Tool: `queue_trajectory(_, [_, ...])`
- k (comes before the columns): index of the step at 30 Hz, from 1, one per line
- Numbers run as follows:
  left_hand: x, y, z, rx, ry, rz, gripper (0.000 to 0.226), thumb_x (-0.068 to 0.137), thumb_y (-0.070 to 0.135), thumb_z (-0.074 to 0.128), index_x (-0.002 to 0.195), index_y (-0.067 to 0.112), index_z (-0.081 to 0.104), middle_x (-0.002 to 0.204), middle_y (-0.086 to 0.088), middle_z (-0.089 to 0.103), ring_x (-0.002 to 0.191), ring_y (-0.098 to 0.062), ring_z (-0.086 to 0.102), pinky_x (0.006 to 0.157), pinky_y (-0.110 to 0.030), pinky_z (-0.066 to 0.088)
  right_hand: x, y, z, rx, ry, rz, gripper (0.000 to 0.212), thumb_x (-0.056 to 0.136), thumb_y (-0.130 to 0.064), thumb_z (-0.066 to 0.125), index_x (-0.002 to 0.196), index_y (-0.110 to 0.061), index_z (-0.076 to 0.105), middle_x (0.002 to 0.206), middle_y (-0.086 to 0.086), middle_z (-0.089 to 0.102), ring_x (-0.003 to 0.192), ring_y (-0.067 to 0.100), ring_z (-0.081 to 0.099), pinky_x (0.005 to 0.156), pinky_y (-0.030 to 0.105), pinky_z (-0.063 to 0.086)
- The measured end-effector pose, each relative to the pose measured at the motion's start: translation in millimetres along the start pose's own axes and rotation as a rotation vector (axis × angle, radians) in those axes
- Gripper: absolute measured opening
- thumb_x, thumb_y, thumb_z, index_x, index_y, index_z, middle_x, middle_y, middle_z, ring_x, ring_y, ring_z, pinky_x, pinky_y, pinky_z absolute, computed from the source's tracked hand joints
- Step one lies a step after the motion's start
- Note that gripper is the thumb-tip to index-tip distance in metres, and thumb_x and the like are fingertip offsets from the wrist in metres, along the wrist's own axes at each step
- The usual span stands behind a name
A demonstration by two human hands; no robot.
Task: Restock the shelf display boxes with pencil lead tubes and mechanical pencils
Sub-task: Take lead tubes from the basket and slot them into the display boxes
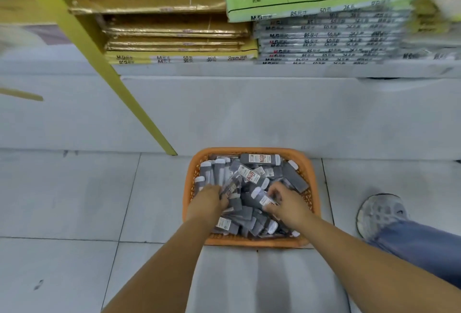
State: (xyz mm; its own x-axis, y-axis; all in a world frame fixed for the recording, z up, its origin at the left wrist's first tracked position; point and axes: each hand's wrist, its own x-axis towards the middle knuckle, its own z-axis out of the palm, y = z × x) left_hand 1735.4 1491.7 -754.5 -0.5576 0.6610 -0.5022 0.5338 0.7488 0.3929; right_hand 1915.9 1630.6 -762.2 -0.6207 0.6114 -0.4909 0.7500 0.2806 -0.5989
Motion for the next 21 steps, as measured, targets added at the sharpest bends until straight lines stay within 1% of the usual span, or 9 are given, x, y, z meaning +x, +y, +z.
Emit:
queue_trajectory(3, [-6.1, -3.8, -3.5, -0.161, -0.008, -0.038, 0.015, 0.1, 0.023, 0.051, 0.085, 0.02, 0.056, 0.086, -0.004, 0.064, 0.068, -0.013, 0.054, 0.054, -0.025, 0.035, -8.5, 0.4, -5.4, 0.141, 0.04, 0.063, 0.026, 0.083, -0.032, 0.073, 0.097, -0.031, 0.051, 0.091, -0.02, 0.053, 0.086, 0.006, 0.053, 0.069, 0.026, 0.039])
queue_trajectory(8, [-28.5, 5.3, -9.8, -0.49, 0.058, -0.079, 0.018, 0.103, 0.02, 0.046, 0.088, 0.021, 0.057, 0.078, 0.004, 0.061, 0.067, -0.006, 0.054, 0.053, -0.019, 0.036, -27.0, -11.2, -29.2, 0.369, 0.15, 0.09, 0.023, 0.085, -0.024, 0.073, 0.093, -0.031, 0.053, 0.094, -0.016, 0.055, 0.084, -0.001, 0.052, 0.065, 0.015, 0.039])
queue_trajectory(11, [-47.1, 19.2, -23.4, -0.626, 0.136, -0.03, 0.024, 0.105, 0.017, 0.045, 0.082, 0.024, 0.05, 0.076, 0.006, 0.056, 0.064, -0.003, 0.05, 0.049, -0.011, 0.035, -46.0, -26.8, -54.8, 0.495, 0.2, 0.024, 0.022, 0.084, -0.02, 0.074, 0.092, -0.029, 0.055, 0.097, -0.01, 0.057, 0.09, 0.008, 0.054, 0.074, 0.022, 0.044])
queue_trajectory(13, [-60.5, 31.1, -43.8, -0.783, 0.177, 0.021, 0.019, 0.106, 0.016, 0.044, 0.095, 0.024, 0.056, 0.082, 0.009, 0.06, 0.07, -0.002, 0.057, 0.054, -0.008, 0.041, -62.5, -40.4, -76.2, 0.55, 0.22, -0.024, 0.021, 0.084, -0.018, 0.074, 0.096, -0.027, 0.059, 0.104, -0.003, 0.063, 0.097, 0.015, 0.06, 0.082, 0.03, 0.048])
queue_trajectory(15, [-73.3, 43.0, -66.4, -0.96, 0.207, 0.052, 0.02, 0.106, 0.017, 0.044, 0.109, 0.026, 0.062, 0.094, 0.007, 0.066, 0.077, -0.008, 0.067, 0.061, -0.018, 0.053, -81.7, -56.7, -95.0, 0.634, 0.244, -0.082, 0.02, 0.085, -0.019, 0.073, 0.1, -0.026, 0.061, 0.104, 0.0, 0.067, 0.095, 0.019, 0.065, 0.075, 0.031, 0.051])
queue_trajectory(17, [-89.8, 56.8, -87.4, -1.048, 0.217, 0.087, 0.018, 0.105, 0.029, 0.046, 0.109, 0.024, 0.063, 0.087, 0.002, 0.069, 0.073, -0.012, 0.069, 0.06, -0.026, 0.057, -100.6, -76.1, -107.1, 0.736, 0.282, -0.124, 0.019, 0.086, -0.024, 0.072, 0.101, -0.028, 0.061, 0.103, 0.001, 0.068, 0.087, 0.019, 0.068, 0.063, 0.032, 0.053])
queue_trajectory(18, [-98.0, 65.1, -96.8, -1.047, 0.221, 0.119, 0.02, 0.104, 0.038, 0.047, 0.107, 0.024, 0.062, 0.08, 0.005, 0.069, 0.073, -0.013, 0.068, 0.067, -0.033, 0.06, -110.4, -88.5, -111.3, 0.778, 0.299, -0.147, 0.02, 0.086, -0.027, 0.072, 0.102, -0.03, 0.061, 0.103, 0.001, 0.068, 0.087, 0.02, 0.069, 0.061, 0.034, 0.056])
queue_trajectory(19, [-106.7, 74.3, -105.4, -1.009, 0.23, 0.155, 0.023, 0.101, 0.047, 0.048, 0.105, 0.028, 0.061, 0.075, 0.012, 0.068, 0.077, -0.012, 0.069, 0.076, -0.04, 0.06, -120.2, -102.5, -114.3, 0.81, 0.311, -0.174, 0.021, 0.086, -0.029, 0.072, 0.102, -0.032, 0.06, 0.104, 0.001, 0.068, 0.088, 0.022, 0.069, 0.064, 0.038, 0.058])
queue_trajectory(21, [-130.2, 96.6, -124.1, -0.947, 0.252, 0.225, 0.029, 0.091, 0.065, 0.052, 0.103, 0.04, 0.058, 0.081, 0.019, 0.071, 0.085, -0.008, 0.068, 0.08, -0.04, 0.057, -138.0, -133.0, -119.8, 0.862, 0.319, -0.243, 0.023, 0.086, -0.032, 0.071, 0.105, -0.031, 0.058, 0.107, 0.002, 0.067, 0.094, 0.026, 0.068, 0.077, 0.05, 0.058])
